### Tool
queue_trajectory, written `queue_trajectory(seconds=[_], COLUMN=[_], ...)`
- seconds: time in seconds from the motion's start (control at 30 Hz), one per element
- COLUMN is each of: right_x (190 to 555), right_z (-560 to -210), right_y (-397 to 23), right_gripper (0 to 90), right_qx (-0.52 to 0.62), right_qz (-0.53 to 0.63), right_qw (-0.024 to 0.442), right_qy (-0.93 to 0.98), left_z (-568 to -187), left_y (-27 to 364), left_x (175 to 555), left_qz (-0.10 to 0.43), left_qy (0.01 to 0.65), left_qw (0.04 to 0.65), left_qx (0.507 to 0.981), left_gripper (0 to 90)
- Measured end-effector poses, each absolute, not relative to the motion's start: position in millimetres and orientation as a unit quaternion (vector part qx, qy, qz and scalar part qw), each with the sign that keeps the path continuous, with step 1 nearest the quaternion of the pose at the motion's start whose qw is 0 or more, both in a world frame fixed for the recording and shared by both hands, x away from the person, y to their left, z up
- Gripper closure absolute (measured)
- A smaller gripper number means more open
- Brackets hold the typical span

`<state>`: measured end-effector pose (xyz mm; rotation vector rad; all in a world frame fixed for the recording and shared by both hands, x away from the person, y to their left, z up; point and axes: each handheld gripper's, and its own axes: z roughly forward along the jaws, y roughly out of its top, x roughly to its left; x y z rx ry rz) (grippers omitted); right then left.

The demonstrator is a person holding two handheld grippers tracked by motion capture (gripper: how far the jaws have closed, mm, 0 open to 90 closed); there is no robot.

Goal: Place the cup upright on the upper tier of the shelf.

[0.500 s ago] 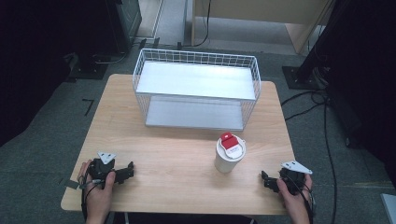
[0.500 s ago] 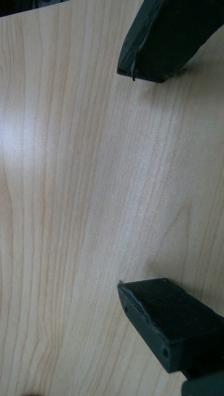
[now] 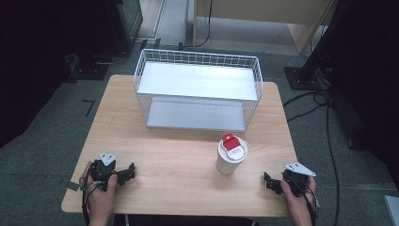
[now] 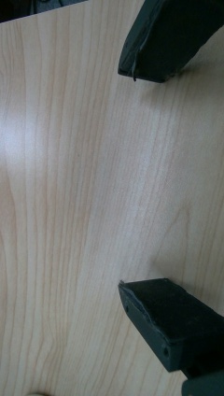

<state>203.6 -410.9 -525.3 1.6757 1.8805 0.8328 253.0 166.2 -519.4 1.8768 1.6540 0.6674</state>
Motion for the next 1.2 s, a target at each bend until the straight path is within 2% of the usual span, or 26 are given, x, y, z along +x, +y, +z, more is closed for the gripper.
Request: queue_trajectory(seconds=[1.2], right_x=[208.3], right_z=[-513.7], right_y=[-362.7], right_gripper=[0.0], right_qx=[0.57], right_qz=[0.326], right_qw=[0.246], right_qy=[0.713], left_z=[-519.5], left_y=[165.3], left_x=[253.4], left_qz=[0.248], left_qy=[0.613], left_qw=[0.274], left_qx=[0.699], left_gripper=[0.0])
